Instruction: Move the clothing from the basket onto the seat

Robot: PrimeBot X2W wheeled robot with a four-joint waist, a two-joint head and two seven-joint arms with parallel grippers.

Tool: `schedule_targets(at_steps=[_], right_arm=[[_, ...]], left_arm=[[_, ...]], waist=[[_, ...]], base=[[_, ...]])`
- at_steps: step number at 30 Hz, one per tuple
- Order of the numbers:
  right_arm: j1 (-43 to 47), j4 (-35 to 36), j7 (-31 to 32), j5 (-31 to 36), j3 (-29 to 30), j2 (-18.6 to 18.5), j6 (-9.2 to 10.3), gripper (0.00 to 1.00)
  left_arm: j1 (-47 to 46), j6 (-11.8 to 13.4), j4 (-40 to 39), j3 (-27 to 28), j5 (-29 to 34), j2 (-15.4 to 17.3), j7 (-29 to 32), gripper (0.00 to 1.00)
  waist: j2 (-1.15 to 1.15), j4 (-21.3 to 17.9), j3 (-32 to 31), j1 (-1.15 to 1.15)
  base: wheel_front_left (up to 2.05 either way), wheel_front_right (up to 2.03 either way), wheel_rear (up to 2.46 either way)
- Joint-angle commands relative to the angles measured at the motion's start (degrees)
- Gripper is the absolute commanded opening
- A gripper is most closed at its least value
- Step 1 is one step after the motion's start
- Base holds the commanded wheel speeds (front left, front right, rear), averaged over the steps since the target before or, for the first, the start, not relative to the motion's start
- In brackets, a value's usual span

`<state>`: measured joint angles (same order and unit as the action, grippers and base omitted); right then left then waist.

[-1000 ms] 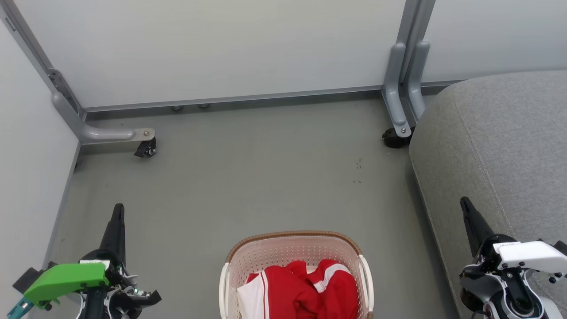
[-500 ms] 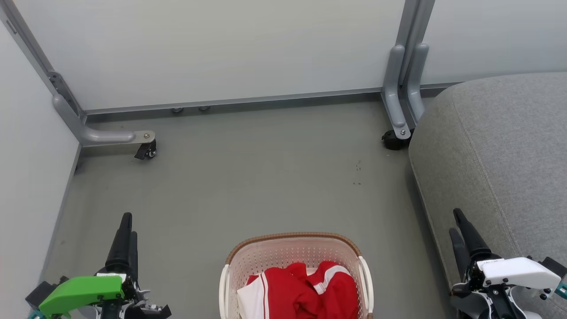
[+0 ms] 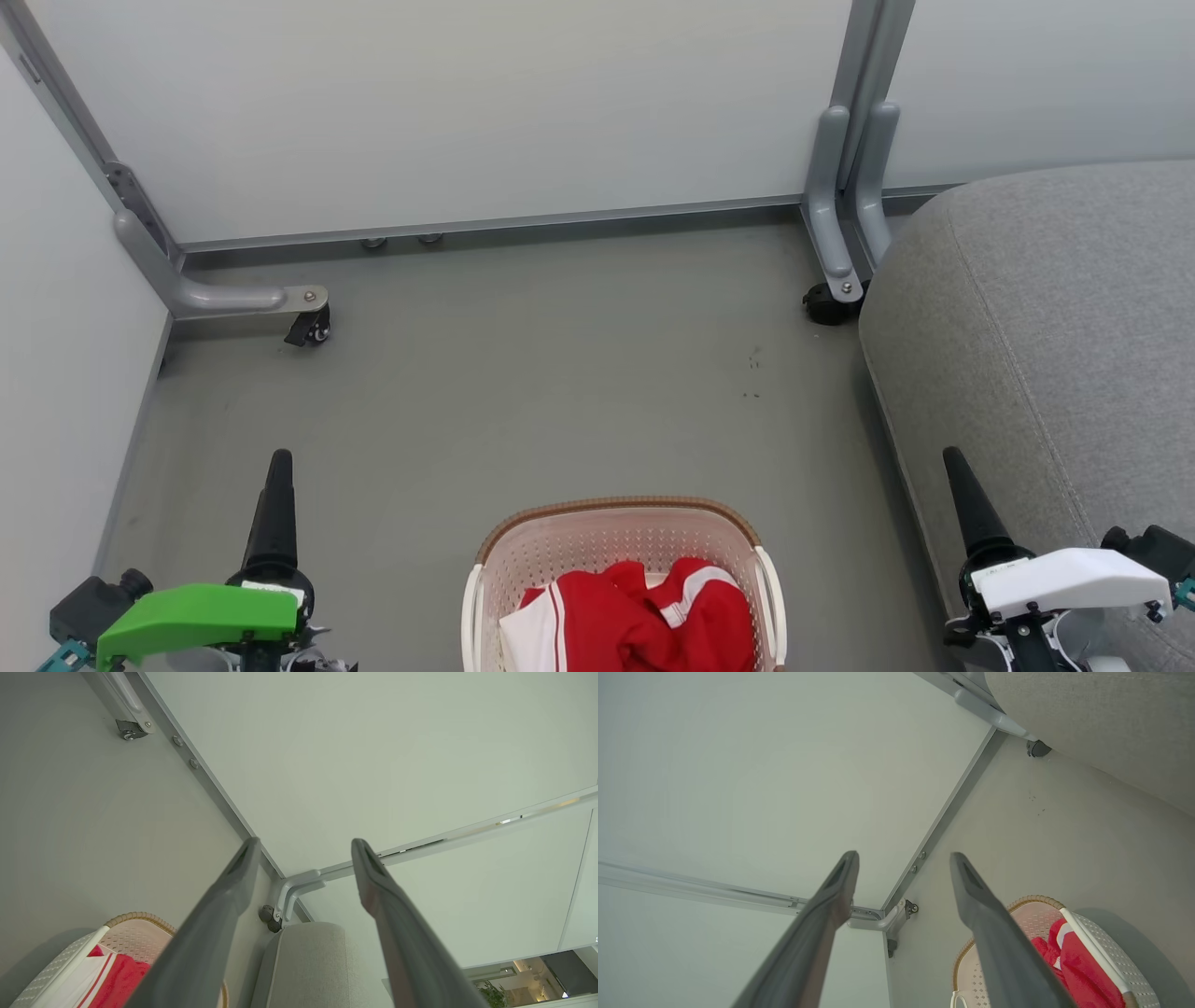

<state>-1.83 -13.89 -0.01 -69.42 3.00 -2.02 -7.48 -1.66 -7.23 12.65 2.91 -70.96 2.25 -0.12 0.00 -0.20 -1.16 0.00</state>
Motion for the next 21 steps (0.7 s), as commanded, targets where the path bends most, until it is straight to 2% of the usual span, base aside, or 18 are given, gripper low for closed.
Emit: schedule_targets(at_steps=[1,10,21], right_arm=[[-0.2,1.7,-0.7,3.3,-0.4,-0.5,-0.02,1.0],[1.5,4.4,-2.6,14.8,-2.7,-0.5,-0.02,1.0],[3.2,5.3,-4.8,25.2,-4.8,-0.6,-0.02,1.0]], left_arm=[[-0.1,-0.2,-1.5,-0.3,2.9,0.3,-0.6,1.0],[1.7,0.0,-4.1,-1.0,13.4,0.4,-2.6,1.0],[3.7,-0.1,-5.2,-3.8,24.3,0.5,-4.7,1.0]], waist=[[0.0,0.0,-0.1,0.0],[0.0,-0.1,-0.9,0.0],[0.0,-0.2,-1.8,0.0]], base=[[0.0,0.0,0.0],[0.0,0.0,0.0],[0.0,0.0,0.0]])
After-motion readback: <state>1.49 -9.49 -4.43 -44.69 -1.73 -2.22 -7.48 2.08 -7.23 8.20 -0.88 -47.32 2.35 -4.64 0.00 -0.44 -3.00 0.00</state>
